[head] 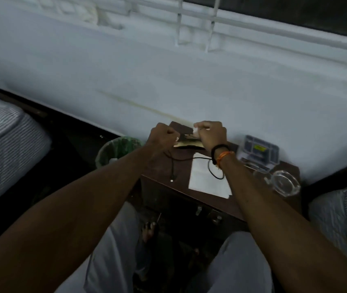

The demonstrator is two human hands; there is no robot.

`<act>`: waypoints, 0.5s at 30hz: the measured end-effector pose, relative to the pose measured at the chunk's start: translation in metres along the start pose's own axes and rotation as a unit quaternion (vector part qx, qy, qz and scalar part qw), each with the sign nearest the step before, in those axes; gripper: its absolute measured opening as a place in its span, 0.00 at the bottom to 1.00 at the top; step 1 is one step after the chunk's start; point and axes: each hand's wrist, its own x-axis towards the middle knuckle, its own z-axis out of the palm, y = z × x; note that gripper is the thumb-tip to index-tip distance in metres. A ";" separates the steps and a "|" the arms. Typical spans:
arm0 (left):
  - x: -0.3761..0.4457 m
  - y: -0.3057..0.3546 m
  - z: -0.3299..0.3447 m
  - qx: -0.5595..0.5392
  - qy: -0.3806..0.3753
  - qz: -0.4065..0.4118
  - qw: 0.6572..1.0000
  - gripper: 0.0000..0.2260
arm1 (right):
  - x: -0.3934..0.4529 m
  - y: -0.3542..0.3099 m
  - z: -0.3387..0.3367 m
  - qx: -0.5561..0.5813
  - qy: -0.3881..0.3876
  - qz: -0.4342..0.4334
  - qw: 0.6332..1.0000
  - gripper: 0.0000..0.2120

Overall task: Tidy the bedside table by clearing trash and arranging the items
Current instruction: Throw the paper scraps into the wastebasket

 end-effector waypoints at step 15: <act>0.047 -0.198 -0.094 0.037 0.056 -0.158 0.985 0.04 | 0.026 -0.002 0.260 -0.253 -0.203 -0.107 0.940 0.08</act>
